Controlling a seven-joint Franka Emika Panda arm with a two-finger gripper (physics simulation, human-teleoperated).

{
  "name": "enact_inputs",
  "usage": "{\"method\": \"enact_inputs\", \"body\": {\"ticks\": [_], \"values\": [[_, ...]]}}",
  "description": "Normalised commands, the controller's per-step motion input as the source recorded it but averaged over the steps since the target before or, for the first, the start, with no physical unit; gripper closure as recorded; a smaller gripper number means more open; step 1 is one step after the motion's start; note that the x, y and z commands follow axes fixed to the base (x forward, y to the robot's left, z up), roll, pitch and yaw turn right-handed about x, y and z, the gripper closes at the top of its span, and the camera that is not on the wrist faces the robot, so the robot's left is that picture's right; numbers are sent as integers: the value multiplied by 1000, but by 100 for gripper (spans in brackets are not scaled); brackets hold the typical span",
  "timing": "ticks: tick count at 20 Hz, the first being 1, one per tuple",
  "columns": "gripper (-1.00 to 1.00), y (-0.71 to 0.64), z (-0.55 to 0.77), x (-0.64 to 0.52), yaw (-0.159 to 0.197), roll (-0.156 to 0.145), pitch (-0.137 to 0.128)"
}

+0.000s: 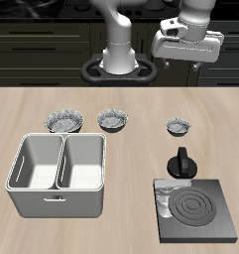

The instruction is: Place the smallest bowl on the flat stove

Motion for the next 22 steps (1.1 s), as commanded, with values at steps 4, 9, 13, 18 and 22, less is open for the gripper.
{"method": "enact_inputs", "body": {"ticks": [4, 9, 13, 18, 22], "values": [[-100, 363, -60, 103, 4, -27, 10], [-100, 338, -58, 35, 19, 15, 8], [-100, 15, 65, 29, -20, -61, -57], [-100, 10, -131, 41, -60, -11, 36], [-100, 70, -230, -66, -18, -6, -16]]}}
